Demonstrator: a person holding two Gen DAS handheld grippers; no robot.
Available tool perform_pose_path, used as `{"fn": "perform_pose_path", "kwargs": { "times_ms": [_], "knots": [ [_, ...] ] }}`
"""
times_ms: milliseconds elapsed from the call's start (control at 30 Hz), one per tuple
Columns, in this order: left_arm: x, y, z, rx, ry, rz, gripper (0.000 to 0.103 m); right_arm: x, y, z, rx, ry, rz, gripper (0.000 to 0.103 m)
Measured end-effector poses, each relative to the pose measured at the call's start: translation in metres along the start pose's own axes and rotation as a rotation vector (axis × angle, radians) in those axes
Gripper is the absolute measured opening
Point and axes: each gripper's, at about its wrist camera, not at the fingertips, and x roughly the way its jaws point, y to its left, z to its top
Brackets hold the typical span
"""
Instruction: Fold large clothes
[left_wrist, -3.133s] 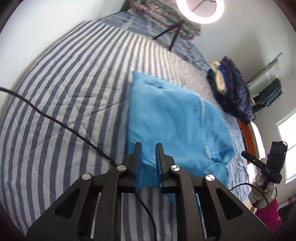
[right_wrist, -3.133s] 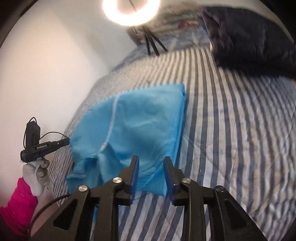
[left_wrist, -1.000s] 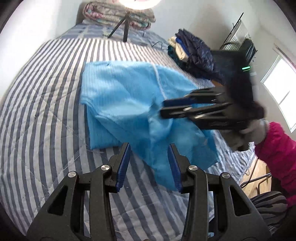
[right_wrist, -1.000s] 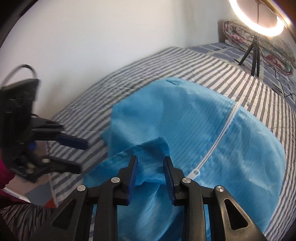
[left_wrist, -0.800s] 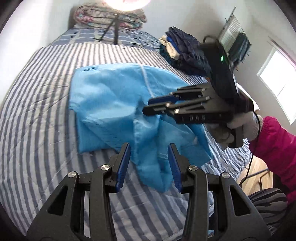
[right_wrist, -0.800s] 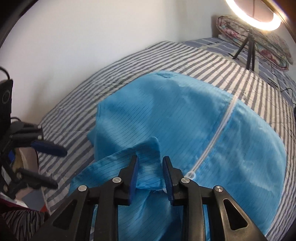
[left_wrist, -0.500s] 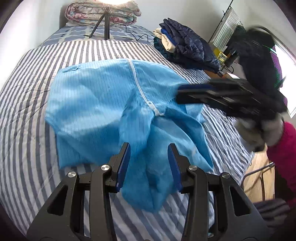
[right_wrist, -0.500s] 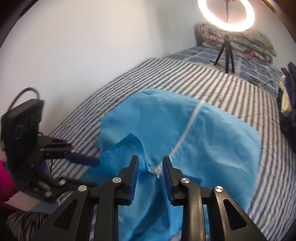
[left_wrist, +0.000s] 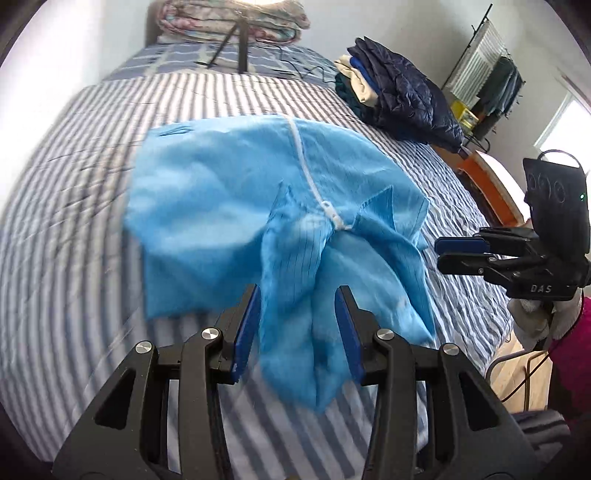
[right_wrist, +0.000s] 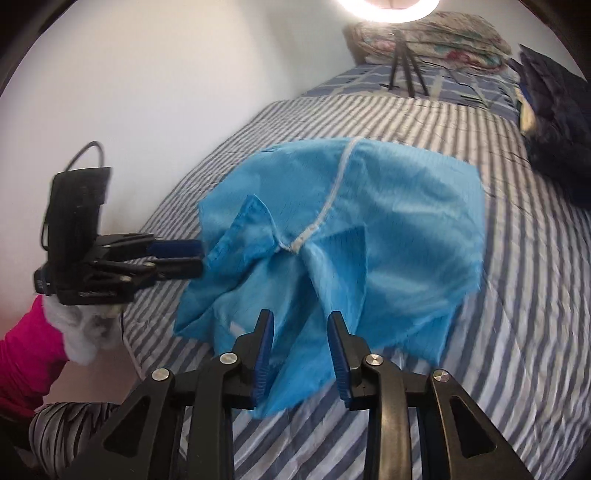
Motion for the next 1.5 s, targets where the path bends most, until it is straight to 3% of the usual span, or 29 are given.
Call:
{"fn": "perform_pose_path", "kwargs": {
  "times_ms": [100,200,367,533,633,767,900,967,1000,1067,1167,1400,1500],
  "knots": [
    [-0.012,-0.004,-0.014,-0.001,0.037,0.004,0.042,-0.008,0.007,-0.011,0.009,0.007,0.005,0.034],
    [-0.007,-0.002,-0.025,-0.085,0.126,0.007,0.042,-0.005,0.006,-0.018,0.068,0.068,0.006,0.034],
    [0.009,0.028,-0.034,-0.352,0.176,-0.04,0.042,0.001,-0.014,-0.025,0.283,0.097,0.031,0.044],
    [0.023,0.043,-0.04,-0.483,0.226,-0.104,0.042,0.015,-0.026,-0.027,0.39,0.154,0.063,0.044],
    [0.015,0.041,-0.039,-0.451,0.197,-0.079,0.042,0.013,-0.019,-0.028,0.367,0.165,0.047,0.044],
    [0.02,0.04,-0.045,-0.476,0.25,-0.094,0.042,0.013,-0.013,-0.027,0.381,0.174,0.074,0.044],
    [0.027,0.036,-0.05,-0.474,0.267,-0.088,0.042,0.023,-0.018,-0.027,0.427,0.204,0.04,0.044],
    [0.028,0.034,-0.049,-0.456,0.253,-0.085,0.032,0.03,-0.021,-0.032,0.455,0.221,0.046,0.044],
    [0.032,0.032,-0.047,-0.449,0.25,-0.082,0.009,0.033,-0.022,-0.034,0.465,0.23,0.051,0.042],
    [0.031,0.03,-0.042,-0.424,0.231,-0.071,0.003,0.039,-0.021,-0.035,0.463,0.246,0.069,0.024],
    [0.023,0.028,-0.034,-0.372,0.193,-0.058,0.001,0.035,-0.013,-0.031,0.403,0.235,0.038,0.001],
    [0.006,0.027,-0.025,-0.333,0.141,-0.056,0.0,0.0,0.011,-0.011,0.165,0.127,-0.111,0.0],
    [0.013,0.022,-0.028,-0.294,0.156,-0.024,0.0,0.005,0.028,-0.013,0.061,0.126,-0.19,0.0]
  ]
}}
